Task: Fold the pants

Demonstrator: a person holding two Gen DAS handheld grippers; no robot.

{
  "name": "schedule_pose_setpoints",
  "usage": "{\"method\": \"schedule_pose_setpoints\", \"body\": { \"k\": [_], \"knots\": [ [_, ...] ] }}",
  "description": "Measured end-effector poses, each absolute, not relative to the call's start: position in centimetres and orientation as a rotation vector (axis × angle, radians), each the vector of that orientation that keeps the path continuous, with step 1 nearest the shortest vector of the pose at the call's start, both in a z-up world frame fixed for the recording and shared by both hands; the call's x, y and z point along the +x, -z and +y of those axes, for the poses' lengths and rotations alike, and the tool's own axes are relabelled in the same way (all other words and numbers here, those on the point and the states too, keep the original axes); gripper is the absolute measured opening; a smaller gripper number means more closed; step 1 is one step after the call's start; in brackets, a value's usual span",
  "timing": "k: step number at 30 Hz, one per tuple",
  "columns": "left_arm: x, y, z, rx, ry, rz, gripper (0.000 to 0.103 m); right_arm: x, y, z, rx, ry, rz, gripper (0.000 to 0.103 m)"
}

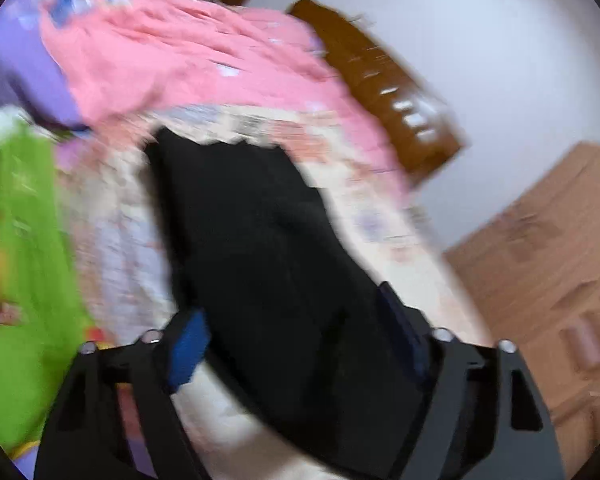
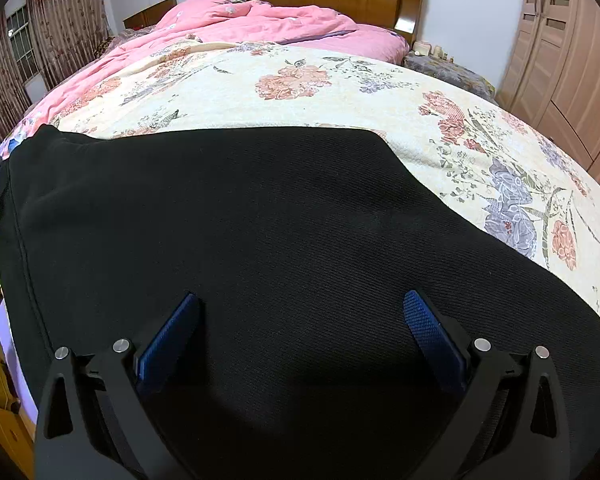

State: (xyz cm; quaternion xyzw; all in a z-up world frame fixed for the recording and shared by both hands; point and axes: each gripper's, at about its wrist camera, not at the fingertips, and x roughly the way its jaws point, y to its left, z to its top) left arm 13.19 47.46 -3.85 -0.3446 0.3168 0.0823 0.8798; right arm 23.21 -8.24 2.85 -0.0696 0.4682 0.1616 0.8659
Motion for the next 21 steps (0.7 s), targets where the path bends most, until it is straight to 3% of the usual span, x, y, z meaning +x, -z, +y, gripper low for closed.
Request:
{"method": "schedule_pose_setpoints", "body": {
  "k": [3,4,5,8,10,15,18,21],
  "knots": [
    [12.8,0.8,45.2,-0.507,-0.4,0.632,0.072,23.2,-2.8,-8.3,-0.147,-0.338,0.981,0.099],
    [12.8,-0.3,44.3,-0.45,-0.397,0.594,0.084,23.2,-2.8,-8.3,-0.146,-0.338,0.981,0.099],
    [13.1,-1.2,43.4,-0.411,-0.358,0.568,0.089,23.2,-2.8,-8.3,-0.146,-0.338,0.981,0.099],
    [16.9,-2.8,40.6,-0.312,-0.086,0.615,0.089,23.2,-2.8,-8.3,-0.145,-0.338,0.981,0.099],
    [20.8,-2.6,37.4,-0.184,0.167,0.75,0.088,23.2,-2.8,-8.2,-0.145,-0.339,0.981,0.099],
    [25.2,-0.2,30.5,0.262,0.398,0.911,0.079,22.9,-3.3,-8.2,-0.136,-0.352,0.966,0.099],
    [25.9,0.1,31.0,0.241,0.396,0.908,0.079,22.5,-5.2,-6.6,-0.085,-0.528,0.909,0.092],
    [24.6,0.3,32.9,0.124,0.34,0.81,0.084,23.0,-7.6,-1.7,-0.207,-0.681,0.815,0.081]
  ]
}}
